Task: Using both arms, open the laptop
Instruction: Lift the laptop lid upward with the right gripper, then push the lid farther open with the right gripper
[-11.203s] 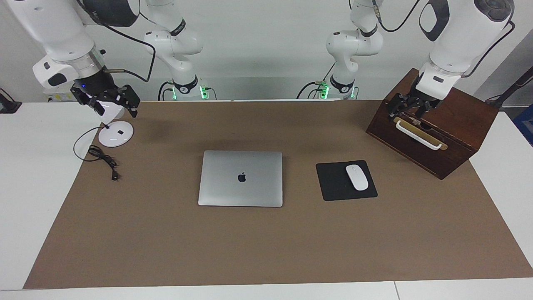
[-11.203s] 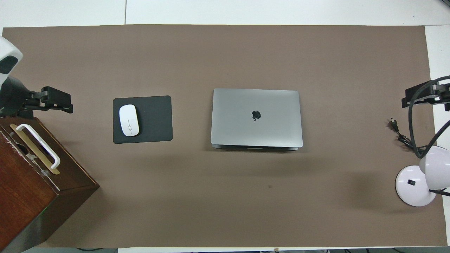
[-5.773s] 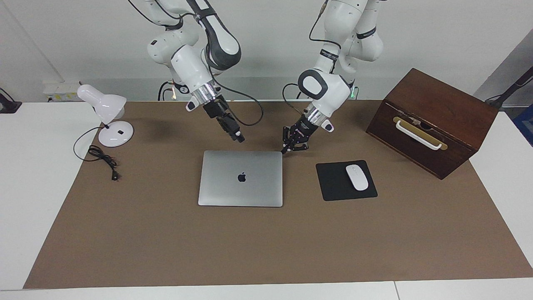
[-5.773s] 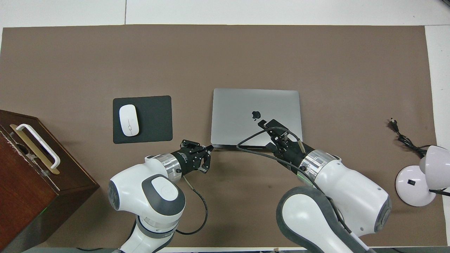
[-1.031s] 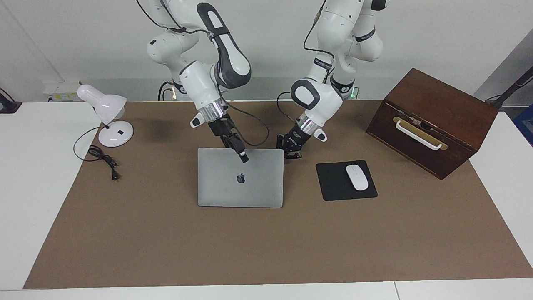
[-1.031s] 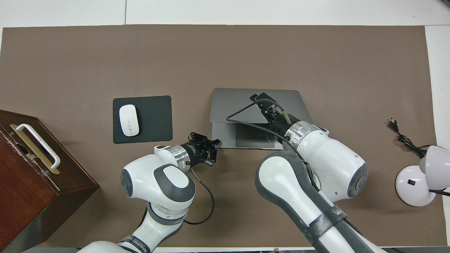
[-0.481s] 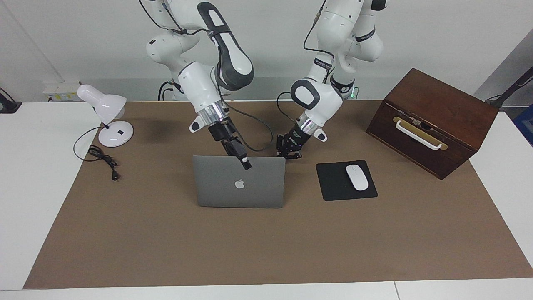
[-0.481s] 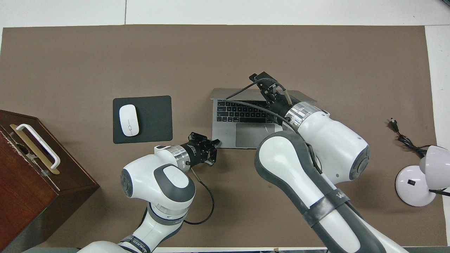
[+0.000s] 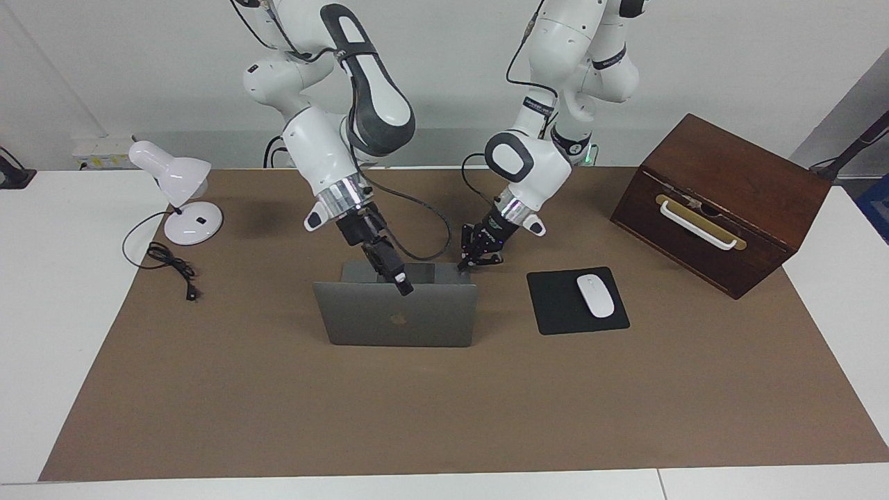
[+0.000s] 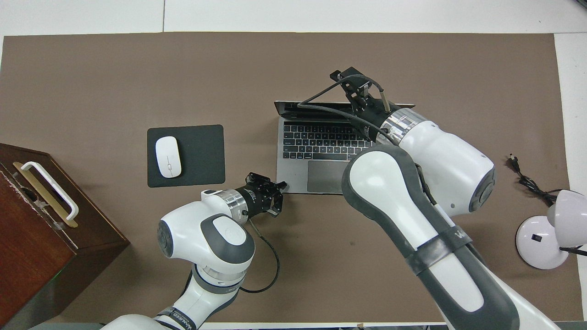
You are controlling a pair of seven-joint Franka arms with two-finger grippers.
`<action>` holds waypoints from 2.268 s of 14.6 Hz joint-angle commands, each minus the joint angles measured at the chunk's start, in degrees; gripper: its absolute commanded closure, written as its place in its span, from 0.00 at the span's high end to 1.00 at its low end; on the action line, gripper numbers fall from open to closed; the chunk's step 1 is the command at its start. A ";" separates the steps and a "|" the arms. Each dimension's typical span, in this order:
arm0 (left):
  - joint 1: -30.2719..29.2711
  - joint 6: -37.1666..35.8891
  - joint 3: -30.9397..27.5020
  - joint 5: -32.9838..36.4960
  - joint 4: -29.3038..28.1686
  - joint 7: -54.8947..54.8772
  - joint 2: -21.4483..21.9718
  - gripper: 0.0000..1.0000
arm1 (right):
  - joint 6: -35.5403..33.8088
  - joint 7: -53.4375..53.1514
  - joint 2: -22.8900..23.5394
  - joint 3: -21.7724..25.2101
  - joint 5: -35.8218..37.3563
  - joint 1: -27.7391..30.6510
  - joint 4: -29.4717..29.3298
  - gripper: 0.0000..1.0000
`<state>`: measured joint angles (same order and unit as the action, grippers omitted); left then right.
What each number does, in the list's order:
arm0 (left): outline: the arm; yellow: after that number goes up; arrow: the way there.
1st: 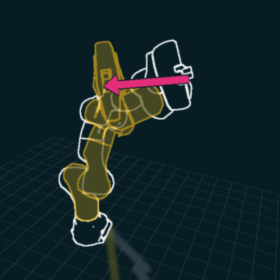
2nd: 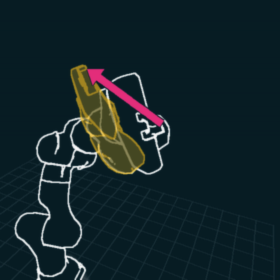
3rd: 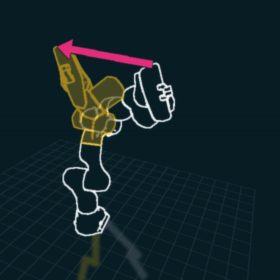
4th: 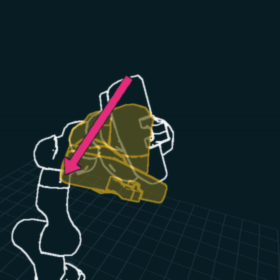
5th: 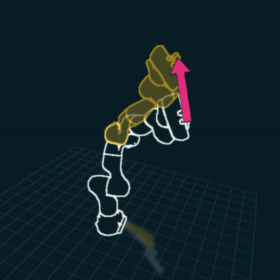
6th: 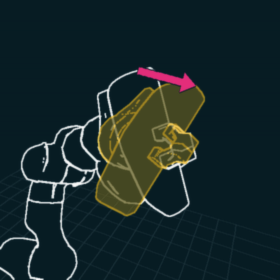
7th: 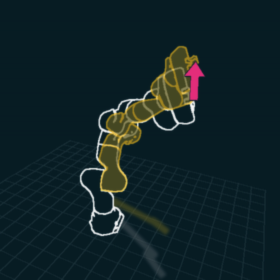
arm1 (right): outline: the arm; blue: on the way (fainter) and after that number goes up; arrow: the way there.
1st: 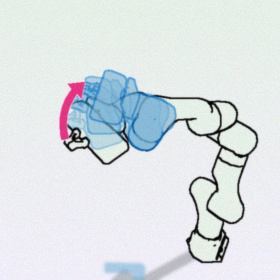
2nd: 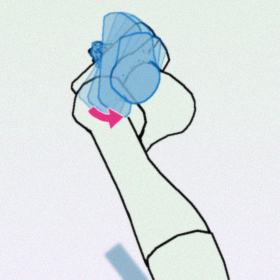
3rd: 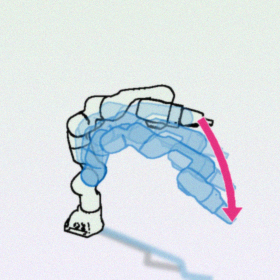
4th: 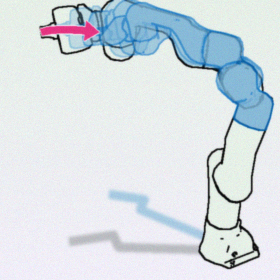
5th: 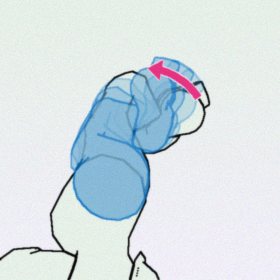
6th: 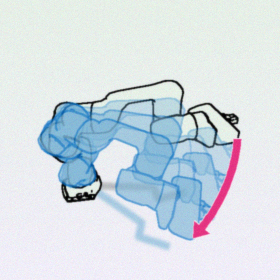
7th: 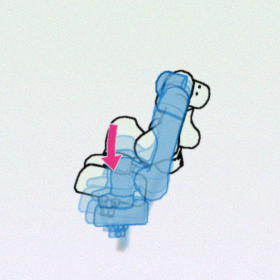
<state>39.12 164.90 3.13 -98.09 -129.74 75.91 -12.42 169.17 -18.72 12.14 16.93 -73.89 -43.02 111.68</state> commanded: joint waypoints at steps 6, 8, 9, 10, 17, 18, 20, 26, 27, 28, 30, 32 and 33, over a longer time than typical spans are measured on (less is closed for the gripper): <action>1.14 1.39 -0.67 -1.58 1.15 -1.64 -2.96 0.00 | -3.24 2.90 4.72 -0.06 -0.73 3.38 -6.02 1.00; 1.05 1.39 -0.67 -1.49 1.15 -1.73 -2.96 0.00 | -3.24 2.90 6.65 -0.06 -1.08 4.17 -8.65 1.00; 1.05 1.39 -0.67 -1.58 1.15 -1.64 -2.96 0.00 | -3.32 2.90 7.53 -0.06 -1.17 4.52 -9.97 1.00; 1.13 1.39 -0.67 -1.49 1.15 -1.64 -2.96 0.00 | -3.50 2.90 8.41 -0.06 -1.25 4.79 -11.29 1.00; 1.14 1.39 -0.67 -1.49 1.15 -1.64 -2.96 0.00 | -5.26 2.72 9.74 -0.06 -1.17 6.11 -13.77 1.00; 1.14 1.39 -0.67 -1.49 1.15 -1.73 -2.96 0.00 | -5.52 2.72 9.65 -0.06 -0.91 6.20 -13.85 1.00; 1.14 1.39 -0.67 -1.49 1.15 -1.73 -2.96 0.00 | -7.27 2.46 9.48 -0.06 -0.64 6.11 -13.77 1.00; 1.14 1.39 -0.67 -1.49 1.15 -1.73 -2.96 0.00 | -8.86 -4.81 5.80 -0.76 -0.73 2.69 -10.52 1.00; 1.14 1.39 -0.67 -1.49 1.15 -1.73 -2.96 0.00 | -8.95 -7.44 4.74 -0.93 -0.73 2.33 -9.82 1.00; 1.14 1.39 -0.67 -1.49 1.15 -1.64 -2.96 0.00 | -8.95 -9.82 3.86 -1.02 -0.73 1.63 -9.38 1.00; 1.14 1.39 -0.67 -1.49 1.15 -1.64 -2.88 0.00 | -9.04 -14.13 2.28 -1.11 -0.73 1.19 -8.67 1.00; 1.14 1.39 -0.67 -1.23 1.24 -1.64 -2.88 0.00 | -9.13 -19.40 0.52 -2.25 -0.73 1.10 -8.67 1.00; 1.05 1.31 -0.67 -1.23 1.33 -1.64 -2.88 0.00 | -9.13 -20.90 -0.36 -2.52 -0.73 1.10 -8.67 1.00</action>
<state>39.13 164.90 3.13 -98.09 -129.73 75.77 -12.42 160.97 -36.63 15.43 15.74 -73.89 -42.49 100.68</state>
